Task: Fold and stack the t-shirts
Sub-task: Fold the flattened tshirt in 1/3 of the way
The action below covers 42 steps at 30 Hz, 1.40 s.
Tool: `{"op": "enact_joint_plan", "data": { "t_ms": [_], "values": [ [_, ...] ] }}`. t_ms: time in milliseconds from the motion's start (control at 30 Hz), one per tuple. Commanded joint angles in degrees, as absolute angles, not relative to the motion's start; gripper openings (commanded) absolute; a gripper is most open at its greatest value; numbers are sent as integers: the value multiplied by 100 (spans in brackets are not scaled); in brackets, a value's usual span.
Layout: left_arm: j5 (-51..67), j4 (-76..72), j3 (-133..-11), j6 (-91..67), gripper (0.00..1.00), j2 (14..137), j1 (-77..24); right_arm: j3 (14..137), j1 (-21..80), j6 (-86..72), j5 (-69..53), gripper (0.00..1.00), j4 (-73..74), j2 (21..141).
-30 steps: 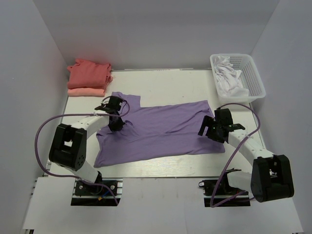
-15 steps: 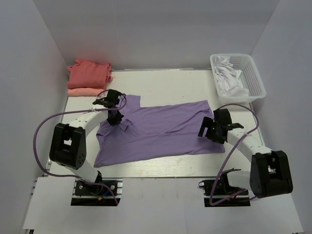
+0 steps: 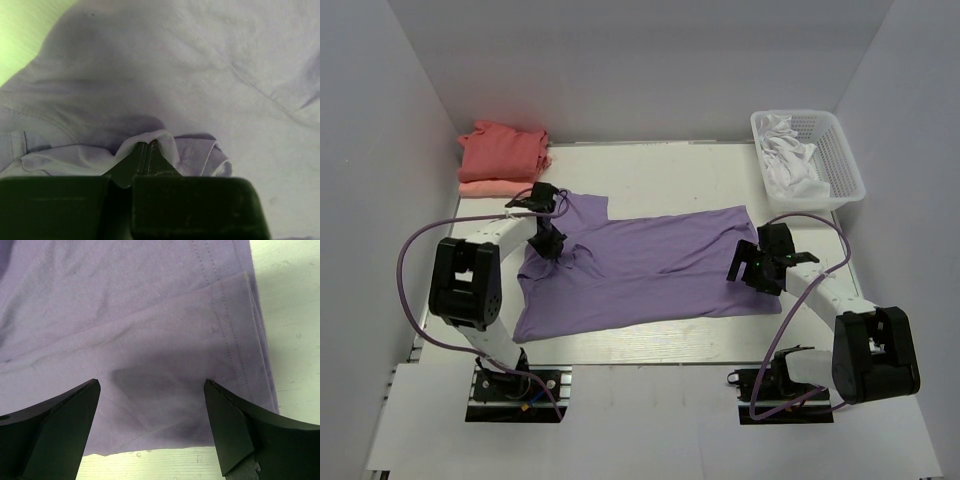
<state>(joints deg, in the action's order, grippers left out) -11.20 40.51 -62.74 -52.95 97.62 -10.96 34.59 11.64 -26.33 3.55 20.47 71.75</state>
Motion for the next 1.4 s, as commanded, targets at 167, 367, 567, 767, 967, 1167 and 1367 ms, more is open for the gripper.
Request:
{"op": "enact_joint_plan", "data": {
  "t_ms": [167,367,567,767,967,1167,1367],
  "values": [
    [-607,3718,-6249,-5336,0,9290,-756,3463,1151,-2470,597,90,2092,7181],
    [-484,3779,-6530,-5160,3,9352,-633,3402,1151,-2399,527,90,2083,7216],
    [-431,3902,-6583,-5159,16,9404,-387,3375,1151,-2391,571,90,2066,7181],
    [-598,3763,-6635,-5159,21,9404,-89,3349,1151,-2391,607,90,2101,7137],
    [-272,3499,-7074,-4967,16,9834,79,3322,1142,-2391,668,90,2136,7110],
    [35,3524,-7427,-4466,19,10134,27,3305,1143,-2382,615,90,2127,7084],
    [572,2479,-6285,-2752,100,8492,-395,3313,1143,-2347,571,90,2066,7145]
  ]
}}
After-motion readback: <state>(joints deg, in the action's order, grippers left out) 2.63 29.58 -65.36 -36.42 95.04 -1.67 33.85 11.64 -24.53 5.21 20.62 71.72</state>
